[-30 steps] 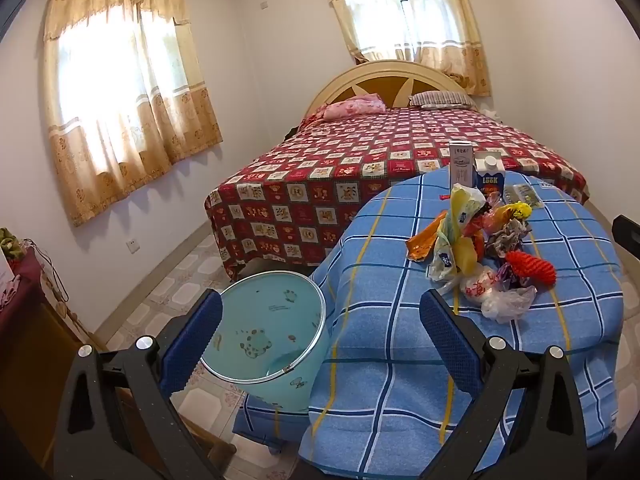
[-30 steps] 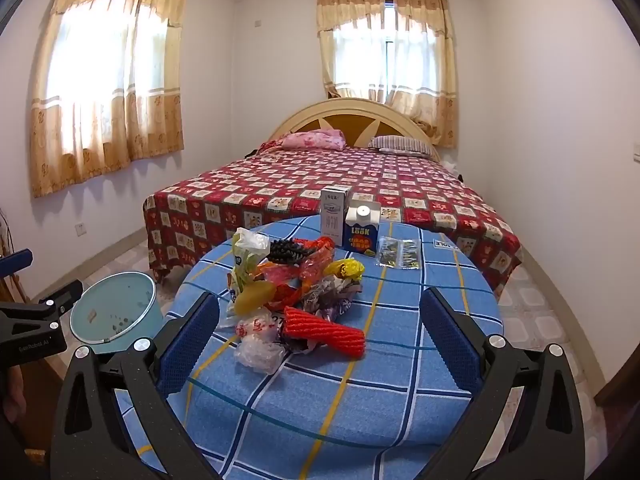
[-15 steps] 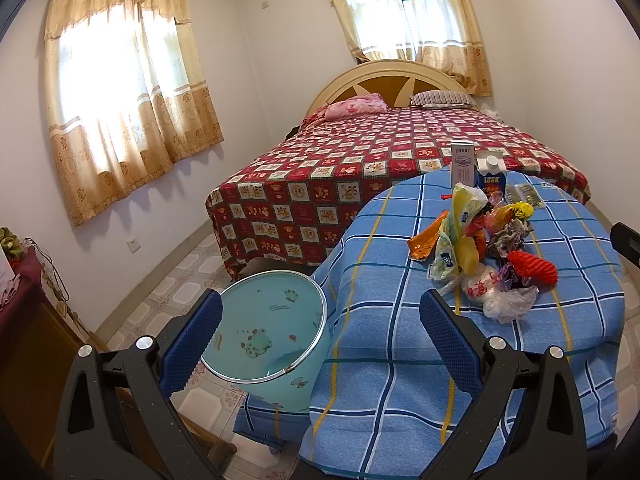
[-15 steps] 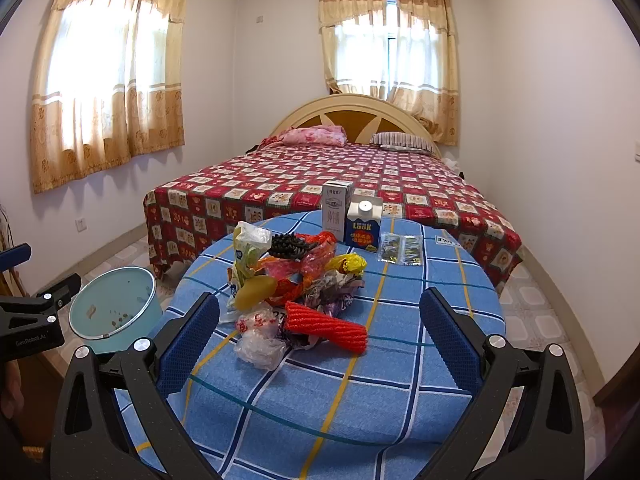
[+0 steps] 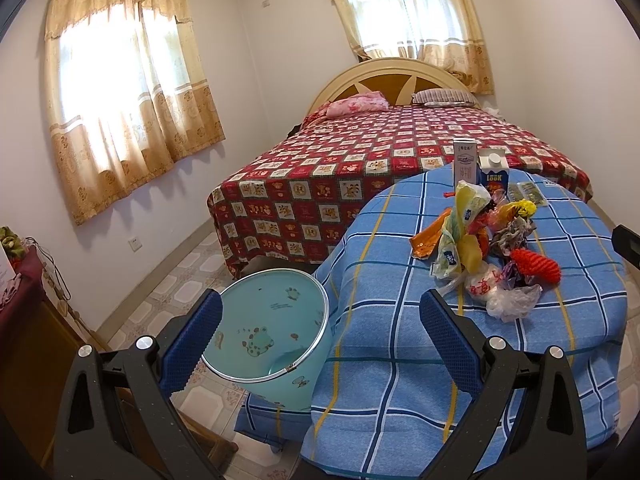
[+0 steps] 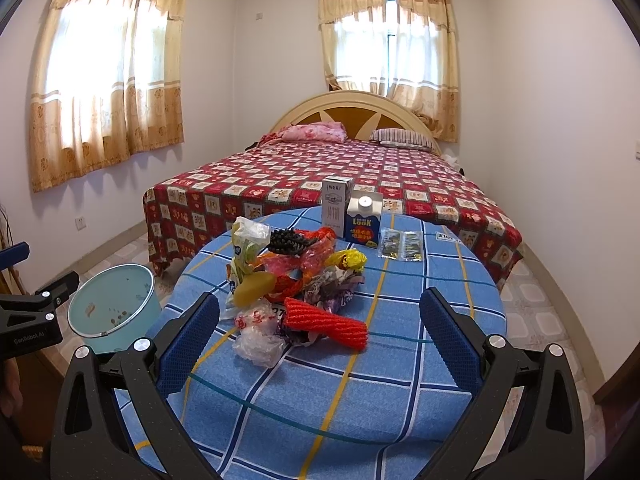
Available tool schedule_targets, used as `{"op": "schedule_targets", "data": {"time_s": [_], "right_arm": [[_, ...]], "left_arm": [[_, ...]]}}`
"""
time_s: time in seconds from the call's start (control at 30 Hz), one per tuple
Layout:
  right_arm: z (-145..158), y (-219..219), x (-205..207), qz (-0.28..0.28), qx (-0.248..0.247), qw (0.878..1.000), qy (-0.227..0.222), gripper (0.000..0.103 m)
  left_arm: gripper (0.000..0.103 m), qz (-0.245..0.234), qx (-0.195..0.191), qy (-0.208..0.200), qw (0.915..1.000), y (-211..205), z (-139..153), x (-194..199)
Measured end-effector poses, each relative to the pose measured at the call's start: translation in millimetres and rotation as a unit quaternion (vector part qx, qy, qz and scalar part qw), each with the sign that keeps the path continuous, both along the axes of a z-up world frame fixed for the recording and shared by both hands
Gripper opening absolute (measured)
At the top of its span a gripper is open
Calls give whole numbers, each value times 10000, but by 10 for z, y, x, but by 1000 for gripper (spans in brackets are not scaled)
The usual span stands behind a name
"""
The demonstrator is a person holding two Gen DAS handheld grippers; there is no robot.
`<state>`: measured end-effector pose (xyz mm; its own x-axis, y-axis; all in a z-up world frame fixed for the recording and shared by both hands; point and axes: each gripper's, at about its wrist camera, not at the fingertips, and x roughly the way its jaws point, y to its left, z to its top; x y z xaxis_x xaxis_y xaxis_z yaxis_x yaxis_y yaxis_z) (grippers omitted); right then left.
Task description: Collect trash
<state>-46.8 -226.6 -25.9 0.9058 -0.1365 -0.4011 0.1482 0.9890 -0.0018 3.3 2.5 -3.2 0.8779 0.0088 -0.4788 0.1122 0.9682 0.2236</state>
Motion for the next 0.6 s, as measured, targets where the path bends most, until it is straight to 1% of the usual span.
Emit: {"op": "schedule_targets", "data": {"time_s": [0.6], "right_arm": [[-48, 5, -4, 6, 4, 10000, 37, 98]], "left_arm": [[97, 22, 7, 16, 10000, 22, -15, 15]]}}
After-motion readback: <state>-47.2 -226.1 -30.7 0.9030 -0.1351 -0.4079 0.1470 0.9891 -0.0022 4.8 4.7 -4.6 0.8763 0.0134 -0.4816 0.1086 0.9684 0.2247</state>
